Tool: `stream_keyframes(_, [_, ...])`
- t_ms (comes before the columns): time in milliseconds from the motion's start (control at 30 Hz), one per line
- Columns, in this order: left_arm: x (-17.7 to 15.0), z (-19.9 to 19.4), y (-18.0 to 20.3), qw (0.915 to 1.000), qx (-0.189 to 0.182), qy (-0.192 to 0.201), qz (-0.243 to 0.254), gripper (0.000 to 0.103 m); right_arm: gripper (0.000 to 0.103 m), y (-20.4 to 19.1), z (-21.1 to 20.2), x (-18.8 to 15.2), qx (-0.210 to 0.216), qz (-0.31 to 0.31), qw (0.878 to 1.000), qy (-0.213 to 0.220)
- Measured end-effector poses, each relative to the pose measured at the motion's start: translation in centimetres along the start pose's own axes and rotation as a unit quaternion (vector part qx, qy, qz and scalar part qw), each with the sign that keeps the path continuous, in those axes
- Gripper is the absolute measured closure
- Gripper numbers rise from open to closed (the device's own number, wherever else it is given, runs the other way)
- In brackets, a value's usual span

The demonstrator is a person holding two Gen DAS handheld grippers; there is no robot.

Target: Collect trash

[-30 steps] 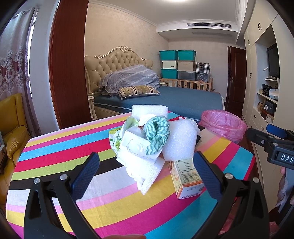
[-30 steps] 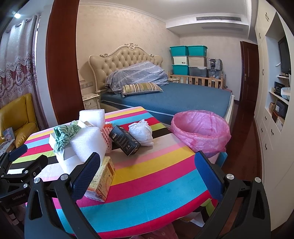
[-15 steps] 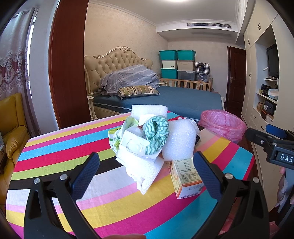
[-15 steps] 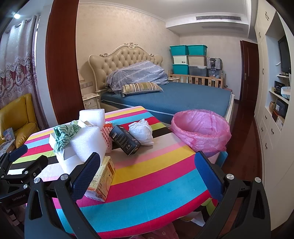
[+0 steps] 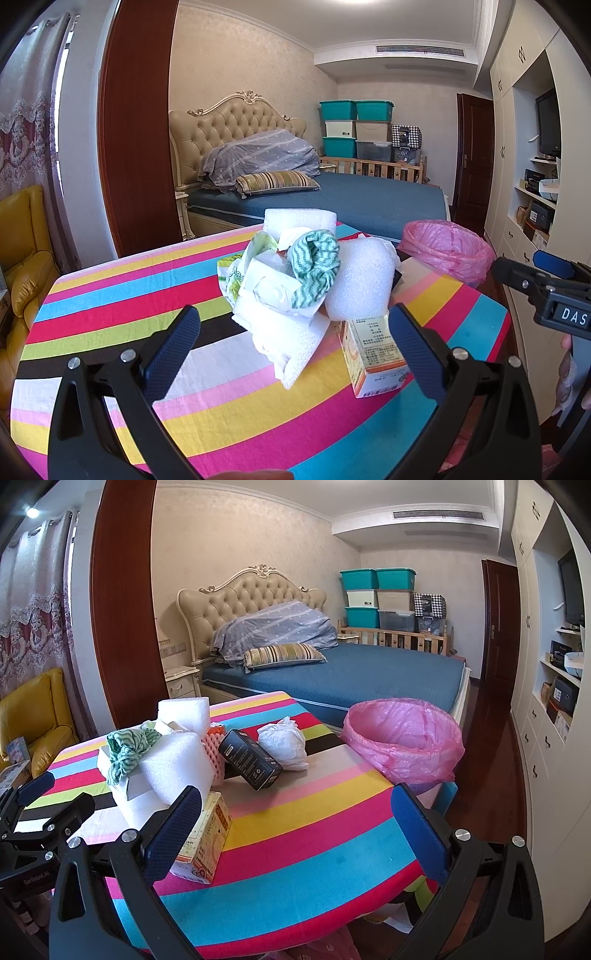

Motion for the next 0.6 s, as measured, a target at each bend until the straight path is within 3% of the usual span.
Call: stream_keyframes(600, [-0.1, 0.01, 0.04, 1.0, -0.001, -0.001, -0.001, 0.004, 0.007, -0.02, 0.18, -0.11, 0.001, 0.002, 1.0, -0.005])
Point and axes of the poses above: each gripper's, at about its wrist camera, not at the fingertips, and z roughly the way its jaws point, y to its right, x to its top, the point moved 4 cm from there along z, roughly the way its jaws point, and after that the axes turned 15 degrees about -y, right-handed, at the moved point
